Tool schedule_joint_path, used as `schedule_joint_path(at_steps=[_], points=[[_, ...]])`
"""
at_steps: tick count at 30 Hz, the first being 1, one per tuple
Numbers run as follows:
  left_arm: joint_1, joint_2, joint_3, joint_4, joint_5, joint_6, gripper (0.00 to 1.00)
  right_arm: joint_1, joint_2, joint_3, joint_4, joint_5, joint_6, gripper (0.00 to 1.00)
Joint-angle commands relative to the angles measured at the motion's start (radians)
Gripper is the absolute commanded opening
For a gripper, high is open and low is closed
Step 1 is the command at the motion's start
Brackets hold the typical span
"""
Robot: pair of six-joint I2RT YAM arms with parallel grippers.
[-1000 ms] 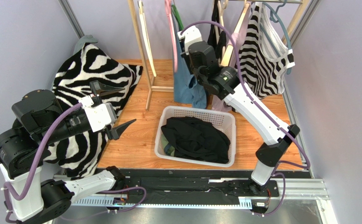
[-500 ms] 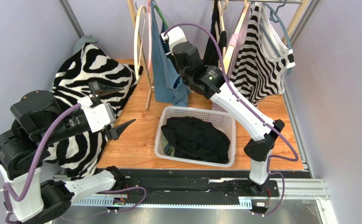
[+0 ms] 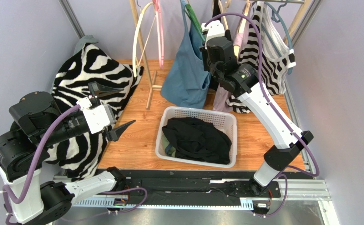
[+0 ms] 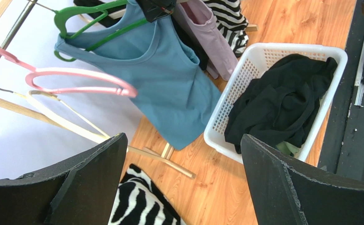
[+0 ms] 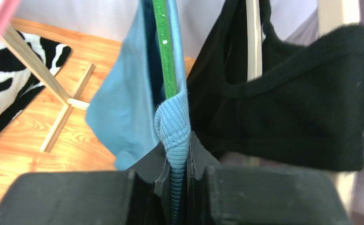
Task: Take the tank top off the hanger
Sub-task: Move the hanger to the clothesline.
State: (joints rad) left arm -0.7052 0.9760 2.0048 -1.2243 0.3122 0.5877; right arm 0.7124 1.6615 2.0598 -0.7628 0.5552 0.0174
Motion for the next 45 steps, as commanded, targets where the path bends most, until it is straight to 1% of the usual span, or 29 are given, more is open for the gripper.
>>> schedule_joint_path(at_steps=[1, 4, 8, 11, 15, 17, 20, 21, 22, 28, 34, 38, 40, 45], points=[[0.007, -0.003, 0.003, 0.002, 0.024, -0.012, 0.99, -0.011, -0.065, -0.006, 0.123, 0.002, 0.072, 0.00], [0.010, -0.008, 0.002, 0.002, 0.025, -0.014, 0.99, -0.013, -0.086, -0.026, 0.163, -0.026, 0.064, 0.00], [0.010, -0.010, 0.000, 0.002, 0.024, -0.014, 0.99, -0.013, -0.103, -0.006, 0.215, -0.064, 0.047, 0.00], [0.009, -0.011, -0.001, 0.003, 0.019, -0.012, 0.99, -0.011, -0.138, -0.029, 0.295, -0.089, 0.033, 0.00], [0.010, -0.016, -0.006, 0.002, 0.013, -0.011, 0.99, -0.019, -0.195, -0.121, 0.446, -0.109, 0.041, 0.00], [0.009, -0.016, -0.006, 0.002, 0.016, -0.011, 0.99, -0.030, -0.207, -0.162, 0.465, -0.118, 0.070, 0.00], [0.009, -0.019, -0.006, 0.002, 0.015, -0.011, 0.99, -0.031, -0.251, -0.256, 0.531, -0.101, 0.085, 0.00], [0.010, -0.022, -0.011, 0.002, 0.016, -0.009, 0.99, -0.031, -0.264, -0.277, 0.572, -0.101, 0.088, 0.00], [0.010, -0.022, -0.014, 0.000, 0.015, -0.008, 0.99, -0.030, -0.272, -0.288, 0.579, -0.101, 0.088, 0.00], [0.009, -0.016, -0.003, 0.002, 0.021, -0.011, 0.99, -0.030, -0.284, -0.274, 0.474, -0.132, 0.095, 0.00], [0.009, -0.005, 0.006, 0.002, 0.027, -0.012, 0.99, -0.028, -0.393, -0.372, 0.419, -0.162, 0.075, 0.00], [0.010, 0.001, 0.009, 0.005, 0.025, -0.011, 0.99, -0.025, -0.462, -0.372, 0.298, -0.230, 0.053, 0.00], [0.009, 0.003, 0.012, 0.005, 0.027, -0.011, 0.99, -0.025, -0.494, -0.369, 0.269, -0.261, 0.046, 0.00], [0.010, 0.020, 0.026, 0.006, 0.028, -0.011, 0.99, -0.027, -0.597, -0.284, 0.186, -0.431, 0.024, 0.00]])
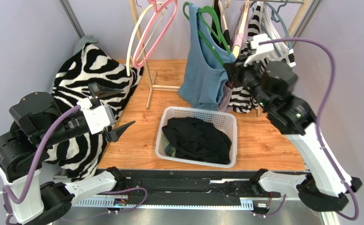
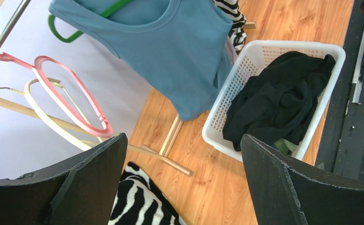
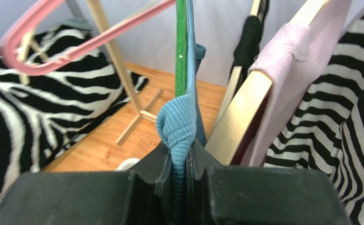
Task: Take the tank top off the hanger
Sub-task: Move the hanger to the clothesline.
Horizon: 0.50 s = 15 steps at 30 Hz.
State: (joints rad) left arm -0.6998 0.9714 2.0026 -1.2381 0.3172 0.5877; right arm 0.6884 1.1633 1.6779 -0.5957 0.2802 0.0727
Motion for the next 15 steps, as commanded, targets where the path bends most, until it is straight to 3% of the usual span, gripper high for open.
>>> schedule_joint_path(at_steps=[1, 8, 15], points=[[0.005, 0.026, 0.028, 0.020, 0.025, -0.012, 0.99, -0.001, -0.111, 0.117, 0.017, -0.173, -0.031, 0.00], [0.011, 0.026, 0.025, 0.019, 0.031, -0.015, 0.99, -0.001, -0.163, 0.354, -0.052, -0.314, -0.008, 0.00], [0.025, 0.027, 0.025, 0.020, 0.057, -0.020, 0.99, -0.001, -0.208, 0.333, -0.124, -0.340, -0.010, 0.00]])
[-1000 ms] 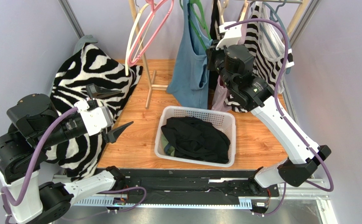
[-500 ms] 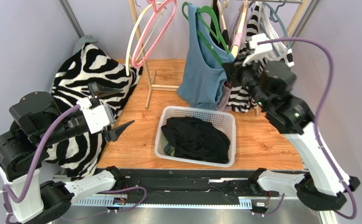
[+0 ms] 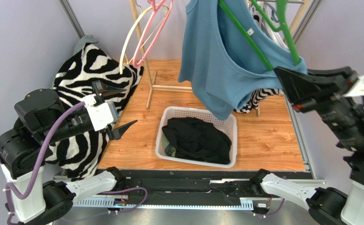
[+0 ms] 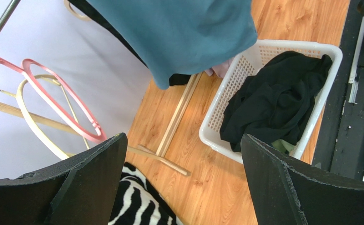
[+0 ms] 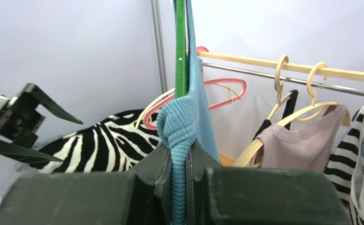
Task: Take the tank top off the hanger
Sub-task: Move the hanger to the clothesline, then place the tank top in the bin.
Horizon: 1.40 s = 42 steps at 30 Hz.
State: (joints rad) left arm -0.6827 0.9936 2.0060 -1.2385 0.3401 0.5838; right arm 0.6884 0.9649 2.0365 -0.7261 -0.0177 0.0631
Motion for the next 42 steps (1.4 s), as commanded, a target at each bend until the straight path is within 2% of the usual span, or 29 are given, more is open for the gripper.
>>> schedule_joint_path(at_steps=[1, 7, 18, 20, 25, 32, 36, 40, 42], points=[[0.009, 0.005, 0.022, 0.020, 0.040, -0.016, 0.99, -0.001, -0.020, -0.039, -0.008, -0.050, -0.006, 0.00], [0.011, 0.011, 0.031, 0.028, 0.053, -0.009, 0.99, -0.001, -0.071, -0.180, -0.102, -0.126, -0.005, 0.00], [0.011, 0.051, 0.033, 0.048, 0.100, 0.042, 0.99, -0.001, -0.123, -0.286, -0.231, -0.329, -0.060, 0.00], [0.009, 0.063, 0.033, 0.050, 0.105, 0.065, 0.99, -0.003, -0.120, -0.285, -0.284, -0.418, -0.094, 0.00], [0.009, 0.088, 0.013, 0.028, 0.140, 0.177, 0.99, -0.001, -0.146, -0.343, -0.355, -0.522, -0.150, 0.00], [0.011, 0.096, -0.039, -0.061, 0.260, 0.258, 0.99, -0.001, -0.207, -0.415, -0.326, -0.554, -0.158, 0.00], [0.009, 0.125, -0.033, -0.159, 0.364, 0.290, 0.94, -0.001, -0.203, -0.417, -0.326, -0.568, -0.164, 0.00], [0.011, 0.149, -0.052, -0.207, 0.387, 0.297, 0.85, -0.001, -0.203, -0.418, -0.317, -0.577, -0.172, 0.00], [0.009, 0.148, -0.061, -0.179, 0.376, 0.272, 0.72, -0.001, -0.204, -0.426, -0.319, -0.580, -0.175, 0.00]])
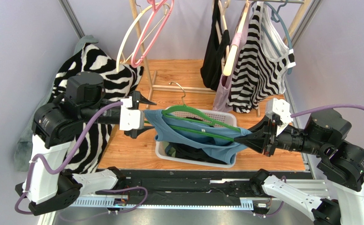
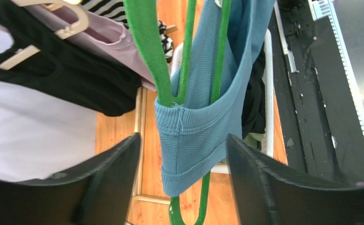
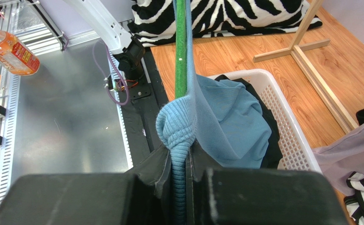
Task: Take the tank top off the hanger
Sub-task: Place the tank top in the bin.
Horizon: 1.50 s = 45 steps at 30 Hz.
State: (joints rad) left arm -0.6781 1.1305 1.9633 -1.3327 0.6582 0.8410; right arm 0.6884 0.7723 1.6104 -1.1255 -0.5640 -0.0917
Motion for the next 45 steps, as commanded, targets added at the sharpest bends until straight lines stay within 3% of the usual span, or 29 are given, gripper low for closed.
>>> schedule_joint_path(at_steps=[1, 2, 3, 5, 7, 8, 10, 14, 16, 17, 19, 20, 21, 26, 27, 28, 34, 40, 45], points=[[0.003, 0.014, -0.018, -0.076, 0.057, 0.009, 0.62, -0.003, -0.011, -0.001, 0.082, -0.036, -0.020, 0.00], [0.005, 0.012, -0.020, -0.053, 0.052, -0.003, 0.36, -0.001, -0.011, -0.003, 0.082, -0.034, -0.020, 0.00], [0.005, 0.012, -0.021, -0.046, 0.047, -0.025, 0.27, -0.001, -0.010, -0.006, 0.082, -0.034, -0.023, 0.00], [0.005, 0.023, -0.018, -0.055, 0.054, -0.026, 0.18, -0.001, -0.007, -0.004, 0.092, -0.039, -0.025, 0.00], [0.005, 0.031, -0.024, -0.066, 0.070, -0.028, 0.27, -0.001, -0.004, -0.004, 0.099, -0.045, -0.029, 0.00], [0.003, 0.032, -0.026, -0.078, 0.075, -0.026, 0.37, -0.001, -0.001, -0.003, 0.102, -0.046, -0.029, 0.00], [0.003, 0.038, -0.032, -0.092, 0.093, -0.017, 0.41, -0.003, 0.008, 0.003, 0.105, -0.050, -0.034, 0.00], [0.002, 0.041, -0.035, -0.121, 0.119, -0.008, 0.59, -0.001, 0.024, 0.005, 0.124, -0.047, -0.042, 0.00], [0.000, 0.043, -0.035, -0.123, 0.129, -0.011, 0.49, -0.001, 0.028, 0.005, 0.135, -0.047, -0.045, 0.00], [-0.001, 0.043, -0.034, -0.120, 0.129, -0.020, 0.31, -0.001, 0.031, 0.005, 0.138, -0.045, -0.046, 0.00], [-0.001, 0.046, -0.026, -0.114, 0.129, -0.025, 0.16, -0.001, 0.033, 0.003, 0.150, -0.039, -0.049, 0.00], [-0.001, 0.048, -0.026, -0.111, 0.129, -0.028, 0.02, -0.003, 0.033, -0.004, 0.156, -0.039, -0.048, 0.00], [0.000, 0.049, -0.024, -0.108, 0.127, -0.031, 0.00, -0.001, 0.032, -0.009, 0.164, -0.039, -0.046, 0.00], [0.000, 0.055, -0.007, -0.063, 0.115, -0.077, 0.00, -0.001, 0.019, -0.087, 0.268, 0.083, -0.011, 0.01], [-0.001, 0.054, -0.003, -0.051, 0.109, -0.088, 0.00, -0.001, 0.016, -0.125, 0.304, 0.192, 0.004, 0.07], [-0.001, 0.052, 0.000, -0.036, 0.104, -0.098, 0.00, -0.003, 0.009, -0.139, 0.319, 0.247, 0.013, 0.26], [0.000, 0.015, -0.069, 0.080, -0.063, -0.207, 0.00, -0.003, -0.086, -0.225, 0.359, 0.613, 0.044, 0.52], [-0.001, 0.009, -0.107, 0.191, -0.209, -0.302, 0.00, -0.001, -0.212, -0.339, 0.382, 0.803, 0.171, 0.64], [-0.001, 0.011, -0.112, 0.196, -0.193, -0.309, 0.00, -0.003, -0.287, -0.435, 0.398, 0.716, 0.299, 0.63]])
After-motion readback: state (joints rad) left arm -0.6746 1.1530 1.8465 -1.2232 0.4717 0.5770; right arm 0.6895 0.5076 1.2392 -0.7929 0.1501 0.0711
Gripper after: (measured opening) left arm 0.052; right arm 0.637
